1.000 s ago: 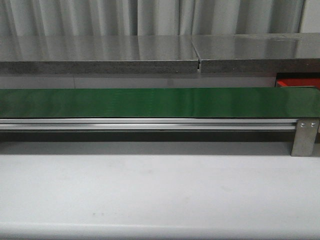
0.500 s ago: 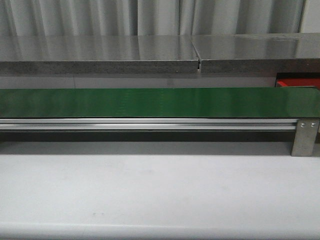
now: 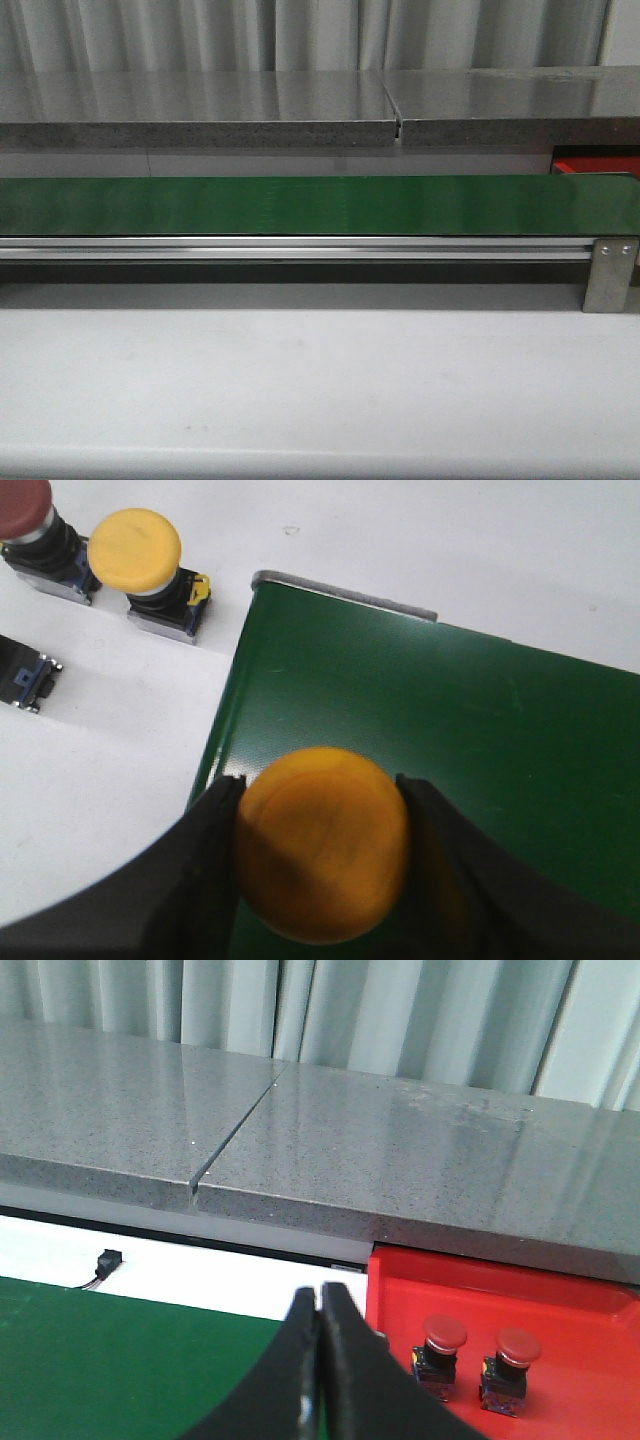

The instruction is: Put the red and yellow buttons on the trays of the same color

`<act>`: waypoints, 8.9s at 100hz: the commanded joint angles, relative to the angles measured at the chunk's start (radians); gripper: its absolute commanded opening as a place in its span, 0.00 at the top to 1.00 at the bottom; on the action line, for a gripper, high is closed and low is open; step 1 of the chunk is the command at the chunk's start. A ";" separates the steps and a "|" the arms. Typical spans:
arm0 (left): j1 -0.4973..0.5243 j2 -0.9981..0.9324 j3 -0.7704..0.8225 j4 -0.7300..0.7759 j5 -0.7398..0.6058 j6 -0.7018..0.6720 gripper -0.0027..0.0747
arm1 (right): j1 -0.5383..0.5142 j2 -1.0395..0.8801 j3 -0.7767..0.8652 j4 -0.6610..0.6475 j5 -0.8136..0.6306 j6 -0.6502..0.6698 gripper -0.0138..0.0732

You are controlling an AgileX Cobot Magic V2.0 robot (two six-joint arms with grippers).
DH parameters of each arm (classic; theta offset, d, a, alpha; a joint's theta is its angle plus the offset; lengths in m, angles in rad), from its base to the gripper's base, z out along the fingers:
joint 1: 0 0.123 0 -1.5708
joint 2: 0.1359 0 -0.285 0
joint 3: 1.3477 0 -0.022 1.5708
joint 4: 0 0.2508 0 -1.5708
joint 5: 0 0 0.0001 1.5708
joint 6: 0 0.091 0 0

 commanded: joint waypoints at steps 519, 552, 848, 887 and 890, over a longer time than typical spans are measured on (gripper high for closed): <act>-0.015 -0.040 0.023 -0.193 -0.156 0.069 0.08 | 0.000 -0.006 -0.029 0.008 -0.004 -0.006 0.92; -0.115 -0.212 0.025 -0.177 -0.195 0.134 0.14 | 0.000 -0.006 -0.029 0.008 -0.004 -0.006 0.92; -0.181 -1.281 0.869 -0.184 -0.308 0.151 0.99 | 0.000 0.350 -0.315 -0.034 0.370 -0.007 0.10; -0.181 -1.281 0.869 -0.184 -0.308 0.151 0.99 | 0.119 0.820 -0.659 -0.307 0.548 -0.004 0.10; -0.181 -1.281 0.869 -0.184 -0.308 0.151 0.99 | 0.131 0.852 -0.679 -0.329 0.556 -0.001 0.10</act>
